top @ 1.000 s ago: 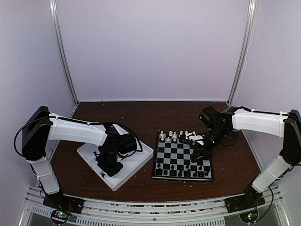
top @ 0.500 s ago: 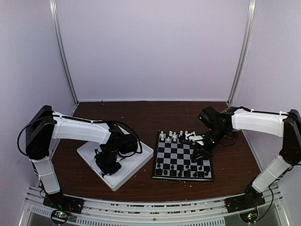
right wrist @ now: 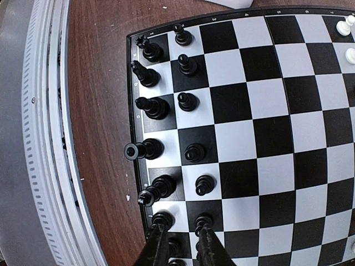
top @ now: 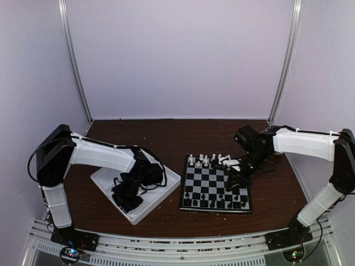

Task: Set up the chess pieces on the board
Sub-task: Adjust the pawn in the storage box.

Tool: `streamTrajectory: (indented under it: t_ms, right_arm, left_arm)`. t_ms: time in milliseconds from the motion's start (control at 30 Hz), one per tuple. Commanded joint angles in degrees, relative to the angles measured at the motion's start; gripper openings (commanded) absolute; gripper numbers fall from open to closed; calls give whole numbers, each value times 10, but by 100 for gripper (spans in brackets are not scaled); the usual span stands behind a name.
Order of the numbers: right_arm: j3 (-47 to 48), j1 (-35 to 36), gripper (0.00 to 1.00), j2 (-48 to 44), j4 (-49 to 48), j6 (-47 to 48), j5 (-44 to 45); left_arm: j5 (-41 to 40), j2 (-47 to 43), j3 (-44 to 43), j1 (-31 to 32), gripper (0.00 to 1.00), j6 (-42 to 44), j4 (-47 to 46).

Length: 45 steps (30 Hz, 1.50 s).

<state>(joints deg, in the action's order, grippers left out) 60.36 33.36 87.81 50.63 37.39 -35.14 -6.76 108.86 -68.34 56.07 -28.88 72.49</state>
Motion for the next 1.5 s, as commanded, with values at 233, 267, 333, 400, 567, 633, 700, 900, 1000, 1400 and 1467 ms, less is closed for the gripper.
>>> streamTrajectory:
  t_ms: [233,267,333,400,567,633,700,900,1000,1400,1467]
  right_arm:
    - [-8,-4,21,1,4,5,3]
    - [-8,-4,21,1,4,5,3]
    - [-8,-4,21,1,3,5,4]
    - [-8,-4,21,0,3,4,5]
    - [-8,-4,21,2,3,5,5]
    - [-7,-4,21,3,3,5,4]
    - [-8,-4,21,3,3,5,3]
    - [-5,-4,21,8,5,7,1]
    - [-3,-4,21,11,6,8,-2]
    - [-4,-4,21,10,8,12,-2]
    - [-3,-4,21,11,8,12,-2]
  left_arm:
    - [85,18,-47,1,32,9,-111]
    - [81,16,-53,1,31,11,-111]
    - [82,15,-57,1,31,24,-110]
    - [80,14,-49,1,31,33,-108]
    - [40,-4,-38,3,37,27,-89]
    - [30,-20,-26,3,38,5,-85]
    - [9,-29,-15,8,38,-19,-68]
    - [-42,-49,-4,13,38,-100,-6]
    - [-47,-49,-6,13,38,-108,0]
    - [42,-16,-6,50,40,-34,-11]
    - [28,3,-14,59,41,-1,9]
